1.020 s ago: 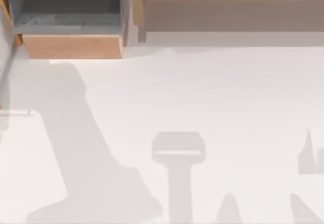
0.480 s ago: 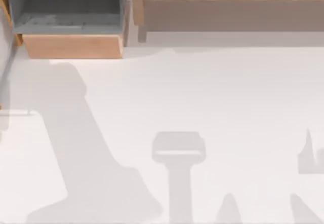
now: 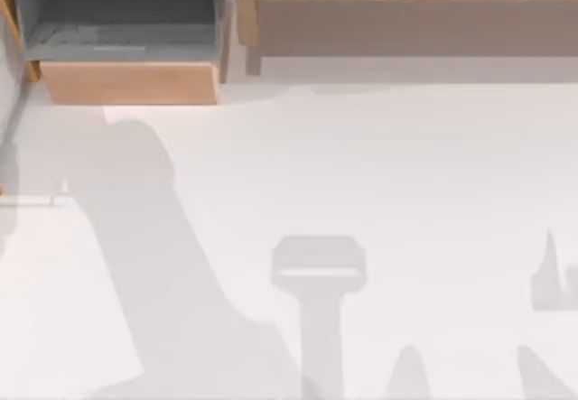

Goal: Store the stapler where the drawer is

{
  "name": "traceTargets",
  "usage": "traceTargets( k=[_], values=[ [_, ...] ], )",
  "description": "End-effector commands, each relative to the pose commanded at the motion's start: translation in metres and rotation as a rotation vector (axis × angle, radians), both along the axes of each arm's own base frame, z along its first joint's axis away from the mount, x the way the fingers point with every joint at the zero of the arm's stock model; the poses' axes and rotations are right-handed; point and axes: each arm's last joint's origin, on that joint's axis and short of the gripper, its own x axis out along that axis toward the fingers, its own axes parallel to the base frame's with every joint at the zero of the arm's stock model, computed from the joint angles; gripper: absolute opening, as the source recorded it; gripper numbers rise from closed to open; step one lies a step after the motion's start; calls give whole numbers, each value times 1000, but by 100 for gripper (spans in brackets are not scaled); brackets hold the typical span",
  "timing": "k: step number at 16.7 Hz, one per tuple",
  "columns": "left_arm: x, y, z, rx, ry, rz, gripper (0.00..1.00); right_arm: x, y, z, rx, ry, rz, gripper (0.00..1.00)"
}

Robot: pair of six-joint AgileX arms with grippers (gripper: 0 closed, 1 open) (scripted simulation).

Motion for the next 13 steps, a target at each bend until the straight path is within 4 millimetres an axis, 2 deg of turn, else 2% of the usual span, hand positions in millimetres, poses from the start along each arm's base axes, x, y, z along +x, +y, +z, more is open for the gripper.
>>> traceTargets(
  k=[3, 7, 10, 13],
  values=[
    [-13, 9, 42, 35, -170, -87, 100, 0, 0, 0, 0, 0, 0, 100],
    [-43, 49, 82, 186, -426, -201, 100, 0, 0, 0, 0, 0, 0, 100],
    [-74, 89, 89, 366, -565, -283, 100, 0, 0, 0, 0, 0, 0, 100],
    [-111, 124, 71, 563, -636, -371, 100, 0, 0, 0, 0, 0, 0, 100]
  ],
)
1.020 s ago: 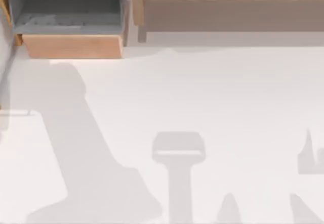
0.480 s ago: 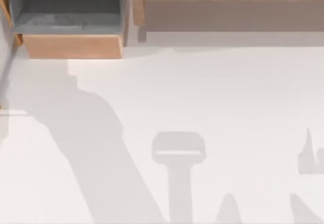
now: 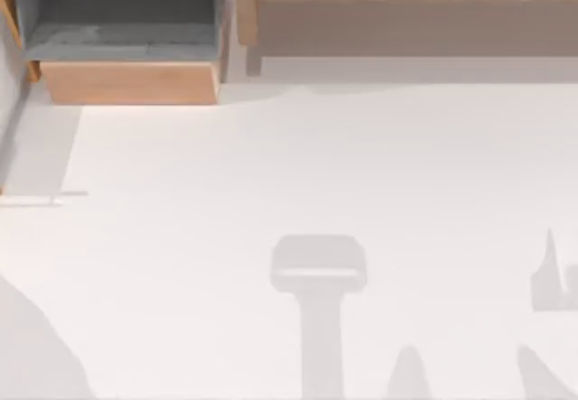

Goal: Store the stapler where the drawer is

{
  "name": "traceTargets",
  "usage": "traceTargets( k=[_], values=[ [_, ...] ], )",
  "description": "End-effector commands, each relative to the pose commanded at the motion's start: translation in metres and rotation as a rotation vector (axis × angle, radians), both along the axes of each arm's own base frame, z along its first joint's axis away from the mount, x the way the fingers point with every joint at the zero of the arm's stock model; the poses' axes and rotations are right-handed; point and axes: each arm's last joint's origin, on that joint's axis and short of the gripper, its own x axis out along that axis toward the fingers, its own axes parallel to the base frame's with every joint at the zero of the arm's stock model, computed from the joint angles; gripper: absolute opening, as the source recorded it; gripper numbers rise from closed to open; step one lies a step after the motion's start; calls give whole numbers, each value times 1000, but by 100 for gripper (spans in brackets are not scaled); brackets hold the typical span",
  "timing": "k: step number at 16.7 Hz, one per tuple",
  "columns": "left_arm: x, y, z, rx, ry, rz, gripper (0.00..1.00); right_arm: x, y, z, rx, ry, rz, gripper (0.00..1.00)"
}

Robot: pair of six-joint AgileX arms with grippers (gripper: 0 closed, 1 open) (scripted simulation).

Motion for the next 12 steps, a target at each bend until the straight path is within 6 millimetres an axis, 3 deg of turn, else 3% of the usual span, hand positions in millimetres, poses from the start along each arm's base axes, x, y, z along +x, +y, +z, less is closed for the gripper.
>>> traceTargets(
  k=[3, 5, 9, 12],
  values=[
    [-36, 19, -37, 190, -43, -52, 100, 0, 0, 0, 0, 0, 0, 100],
    [-57, 19, -68, 300, -63, -102, 100, 0, 0, 0, 0, 0, 0, 100],
    [-91, -8, -122, 487, -133, -232, 100, 0, 0, 0, 0, 0, 0, 100],
    [-109, -42, -146, 603, -224, -348, 100, 0, 0, 0, 0, 0, 0, 100]
  ],
)
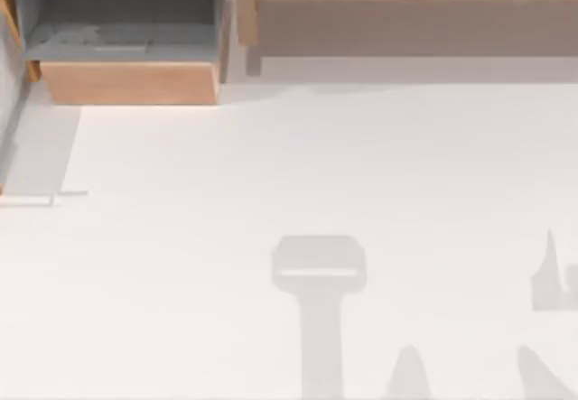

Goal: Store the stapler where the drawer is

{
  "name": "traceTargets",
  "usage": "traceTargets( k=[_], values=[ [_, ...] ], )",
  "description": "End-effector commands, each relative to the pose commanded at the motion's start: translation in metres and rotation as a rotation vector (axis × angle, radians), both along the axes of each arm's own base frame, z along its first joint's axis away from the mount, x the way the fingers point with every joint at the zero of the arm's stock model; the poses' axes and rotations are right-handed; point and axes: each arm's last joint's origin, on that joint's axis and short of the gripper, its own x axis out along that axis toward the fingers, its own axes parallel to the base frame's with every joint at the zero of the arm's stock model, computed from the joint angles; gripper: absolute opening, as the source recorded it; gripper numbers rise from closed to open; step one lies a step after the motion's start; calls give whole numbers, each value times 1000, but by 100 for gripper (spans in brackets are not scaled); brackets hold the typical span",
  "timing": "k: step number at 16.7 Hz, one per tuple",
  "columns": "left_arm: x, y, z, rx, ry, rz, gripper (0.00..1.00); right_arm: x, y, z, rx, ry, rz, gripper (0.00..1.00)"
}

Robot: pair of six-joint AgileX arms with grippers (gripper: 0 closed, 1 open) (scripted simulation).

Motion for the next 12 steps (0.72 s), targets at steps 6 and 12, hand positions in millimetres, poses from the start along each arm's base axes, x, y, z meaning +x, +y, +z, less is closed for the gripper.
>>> traceTargets(
  k=[6, 12],
  values=[
    [-19, -64, -13, 129, -154, -261, 100, 0, 0, 0, 0, 0, 0, 100],
    [-23, -82, -12, 148, -199, -349, 100, 0, 0, 0, 0, 0, 0, 100]
  ],
)
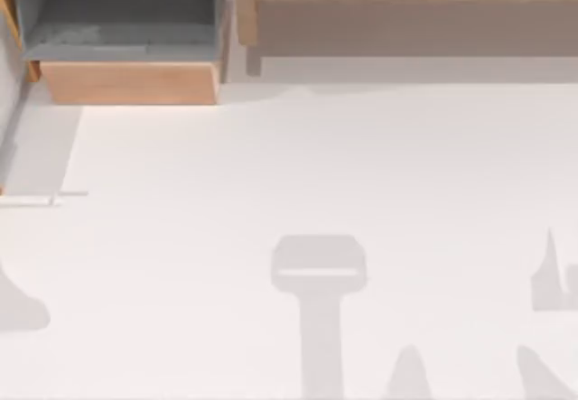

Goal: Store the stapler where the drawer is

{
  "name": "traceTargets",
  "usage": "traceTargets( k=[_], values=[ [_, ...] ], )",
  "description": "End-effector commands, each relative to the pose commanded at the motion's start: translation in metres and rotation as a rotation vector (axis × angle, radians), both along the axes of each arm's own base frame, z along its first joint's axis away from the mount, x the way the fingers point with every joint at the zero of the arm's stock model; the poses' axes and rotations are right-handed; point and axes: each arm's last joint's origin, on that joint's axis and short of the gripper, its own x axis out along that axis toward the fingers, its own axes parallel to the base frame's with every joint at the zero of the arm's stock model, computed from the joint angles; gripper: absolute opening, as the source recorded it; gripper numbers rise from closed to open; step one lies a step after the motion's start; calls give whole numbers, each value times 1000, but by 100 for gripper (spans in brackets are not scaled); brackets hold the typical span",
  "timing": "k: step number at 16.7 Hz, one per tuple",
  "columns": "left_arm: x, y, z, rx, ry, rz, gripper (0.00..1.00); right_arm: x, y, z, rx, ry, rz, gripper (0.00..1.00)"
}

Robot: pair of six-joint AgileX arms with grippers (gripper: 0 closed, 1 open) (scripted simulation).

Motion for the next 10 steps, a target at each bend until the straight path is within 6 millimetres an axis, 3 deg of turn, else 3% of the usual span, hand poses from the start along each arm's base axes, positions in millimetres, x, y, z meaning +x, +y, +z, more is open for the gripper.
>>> traceTargets(
  k=[4, 10],
  values=[
    [1, 1, 0, 1, -1, 4, 100, 0, 0, 0, 0, 0, 0, 100],
    [25, 0, 0, 0, 0, 0, 100, 0, 0, 0, 0, 0, 0, 100]
  ],
)
